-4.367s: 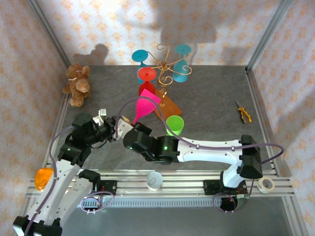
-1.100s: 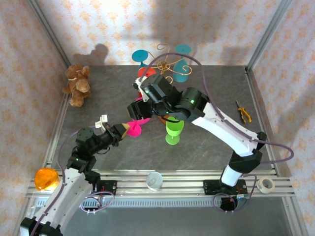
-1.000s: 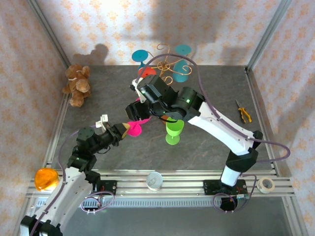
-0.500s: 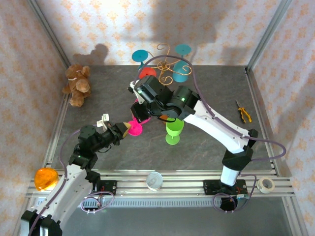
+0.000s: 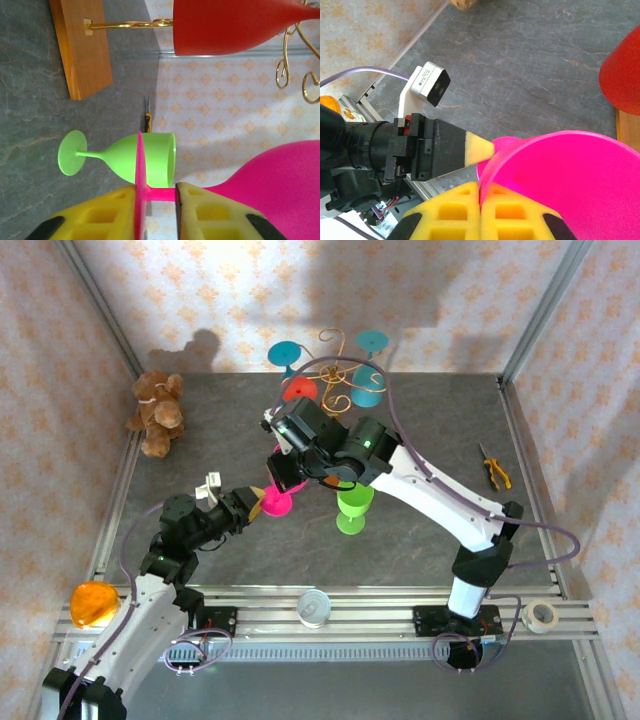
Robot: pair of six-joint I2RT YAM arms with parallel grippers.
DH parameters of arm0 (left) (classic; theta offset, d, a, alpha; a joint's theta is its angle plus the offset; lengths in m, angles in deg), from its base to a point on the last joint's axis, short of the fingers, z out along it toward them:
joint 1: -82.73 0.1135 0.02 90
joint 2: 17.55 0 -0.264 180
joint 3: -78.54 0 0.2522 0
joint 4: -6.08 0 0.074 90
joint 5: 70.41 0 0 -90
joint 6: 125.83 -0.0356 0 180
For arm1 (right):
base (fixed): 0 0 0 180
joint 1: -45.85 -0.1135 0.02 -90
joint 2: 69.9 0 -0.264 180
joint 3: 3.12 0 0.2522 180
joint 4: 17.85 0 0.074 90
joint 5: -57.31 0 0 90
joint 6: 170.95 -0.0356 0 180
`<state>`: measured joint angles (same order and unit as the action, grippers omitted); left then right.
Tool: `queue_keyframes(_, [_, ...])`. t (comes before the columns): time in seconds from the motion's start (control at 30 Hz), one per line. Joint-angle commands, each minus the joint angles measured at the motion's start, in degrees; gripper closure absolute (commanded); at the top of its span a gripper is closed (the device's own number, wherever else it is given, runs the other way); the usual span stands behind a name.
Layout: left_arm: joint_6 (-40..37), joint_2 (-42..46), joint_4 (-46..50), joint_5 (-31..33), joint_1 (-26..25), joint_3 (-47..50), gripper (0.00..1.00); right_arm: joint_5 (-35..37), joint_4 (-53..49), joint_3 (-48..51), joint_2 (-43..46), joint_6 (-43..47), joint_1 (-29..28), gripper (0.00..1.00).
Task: Take the wine glass off the wine glass rack
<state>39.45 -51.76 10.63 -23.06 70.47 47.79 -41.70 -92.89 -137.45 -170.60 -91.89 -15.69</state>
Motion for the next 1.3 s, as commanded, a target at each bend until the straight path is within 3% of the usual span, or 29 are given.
queue_keyframes(0.0, [-0.05,1.15,-1.07,0.88,0.27,-2.08,0.68,2.64,-0.26,1.58,1.96,-0.9,0.05,1.0])
queue_keyframes(0.1, [-0.05,1.41,-0.33,0.99,0.25,-2.01,0.56,3.95,0.1,2.58,2.48,-1.6,0.1,1.0])
queue_keyframes(0.23, [-0.69,2.0,1.68,1.23,0.32,-2.33,0.52,7.08,-0.34,3.85,3.97,-2.21,0.06,1.0])
queue_keyframes(0.63, [-14.05,0.81,20.81,3.85,0.34,-12.55,0.52,15.83,-2.58,11.87,16.0,-6.23,0.03,1.0])
queue_keyframes(0.83, [-15.83,-1.65,21.67,4.12,0.33,-14.6,0.52,23.07,-6.33,14.04,22.16,-8.28,0.57,1.0])
queue_keyframes(1.07, [-15.5,-2.87,20.29,4.16,0.36,-14.39,0.53,26.76,-10.02,18.62,29.94,-11.22,7.51,1.0])
queue_keyframes(1.27, [-15.61,-3.64,19.98,4.33,0.35,-14.3,0.54,25.08,-9.53,25.93,34.29,-11.77,15.82,1.0])
